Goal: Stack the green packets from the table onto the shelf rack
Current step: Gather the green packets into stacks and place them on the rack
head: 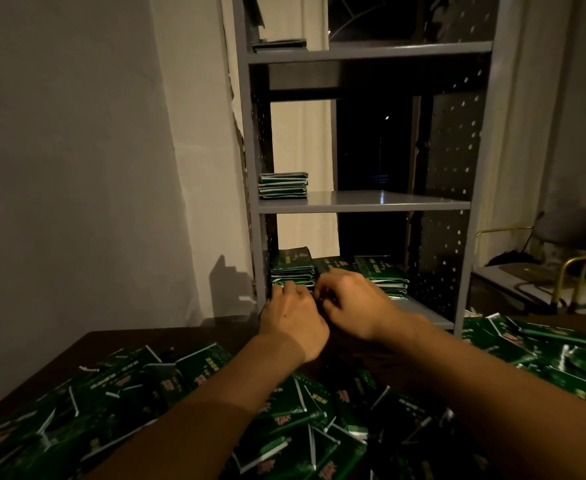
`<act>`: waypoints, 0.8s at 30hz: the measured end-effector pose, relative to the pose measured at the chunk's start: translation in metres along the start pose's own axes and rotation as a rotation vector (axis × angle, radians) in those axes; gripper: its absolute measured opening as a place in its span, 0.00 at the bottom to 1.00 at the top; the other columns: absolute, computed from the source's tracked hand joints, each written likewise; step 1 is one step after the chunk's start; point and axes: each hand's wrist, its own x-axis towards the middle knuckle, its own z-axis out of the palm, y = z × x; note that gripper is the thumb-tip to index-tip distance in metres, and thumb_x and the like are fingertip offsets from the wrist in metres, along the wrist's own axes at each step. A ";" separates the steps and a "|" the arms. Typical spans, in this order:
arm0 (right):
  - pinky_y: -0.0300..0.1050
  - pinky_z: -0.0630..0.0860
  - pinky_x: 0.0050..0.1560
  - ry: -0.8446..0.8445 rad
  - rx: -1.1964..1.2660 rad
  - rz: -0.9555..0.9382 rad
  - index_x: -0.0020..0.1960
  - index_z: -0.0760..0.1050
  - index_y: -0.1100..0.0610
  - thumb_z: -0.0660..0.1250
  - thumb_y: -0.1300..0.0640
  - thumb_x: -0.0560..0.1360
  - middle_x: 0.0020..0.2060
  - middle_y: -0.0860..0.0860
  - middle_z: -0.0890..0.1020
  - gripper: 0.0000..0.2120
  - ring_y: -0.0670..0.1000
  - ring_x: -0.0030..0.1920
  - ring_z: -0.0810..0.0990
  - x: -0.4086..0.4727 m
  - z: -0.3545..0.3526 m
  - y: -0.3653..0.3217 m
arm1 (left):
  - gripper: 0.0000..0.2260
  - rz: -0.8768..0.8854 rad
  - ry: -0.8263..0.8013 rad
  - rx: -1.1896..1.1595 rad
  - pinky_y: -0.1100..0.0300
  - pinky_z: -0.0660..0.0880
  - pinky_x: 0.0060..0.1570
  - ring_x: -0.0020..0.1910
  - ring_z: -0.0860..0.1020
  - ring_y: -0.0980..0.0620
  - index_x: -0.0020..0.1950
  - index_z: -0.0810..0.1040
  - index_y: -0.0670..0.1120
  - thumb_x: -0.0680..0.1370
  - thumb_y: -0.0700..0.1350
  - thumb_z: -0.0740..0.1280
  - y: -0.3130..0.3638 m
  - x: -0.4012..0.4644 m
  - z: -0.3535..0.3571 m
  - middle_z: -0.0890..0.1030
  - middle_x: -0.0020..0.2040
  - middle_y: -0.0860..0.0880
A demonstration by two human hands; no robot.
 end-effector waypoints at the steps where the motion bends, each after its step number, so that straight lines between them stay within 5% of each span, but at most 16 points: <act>1: 0.50 0.77 0.52 -0.013 -0.005 0.009 0.52 0.76 0.50 0.65 0.59 0.76 0.51 0.50 0.78 0.07 0.52 0.51 0.77 -0.006 -0.004 -0.001 | 0.21 0.014 0.011 -0.014 0.49 0.68 0.70 0.69 0.66 0.43 0.73 0.66 0.39 0.81 0.47 0.58 0.001 -0.004 -0.002 0.68 0.70 0.41; 20: 0.35 0.70 0.43 -0.057 0.113 0.189 0.52 0.78 0.51 0.64 0.58 0.80 0.43 0.44 0.78 0.05 0.42 0.44 0.76 -0.175 -0.105 -0.056 | 0.13 0.257 0.120 -0.180 0.51 0.71 0.62 0.63 0.72 0.45 0.64 0.76 0.43 0.81 0.42 0.59 0.023 -0.163 -0.036 0.76 0.62 0.46; 24: 0.48 0.78 0.55 -0.047 0.036 0.354 0.56 0.79 0.53 0.66 0.56 0.80 0.51 0.49 0.81 0.07 0.49 0.51 0.79 -0.210 -0.107 -0.039 | 0.11 0.289 0.109 -0.209 0.52 0.71 0.63 0.62 0.72 0.46 0.63 0.77 0.46 0.82 0.44 0.61 0.041 -0.187 -0.017 0.76 0.60 0.48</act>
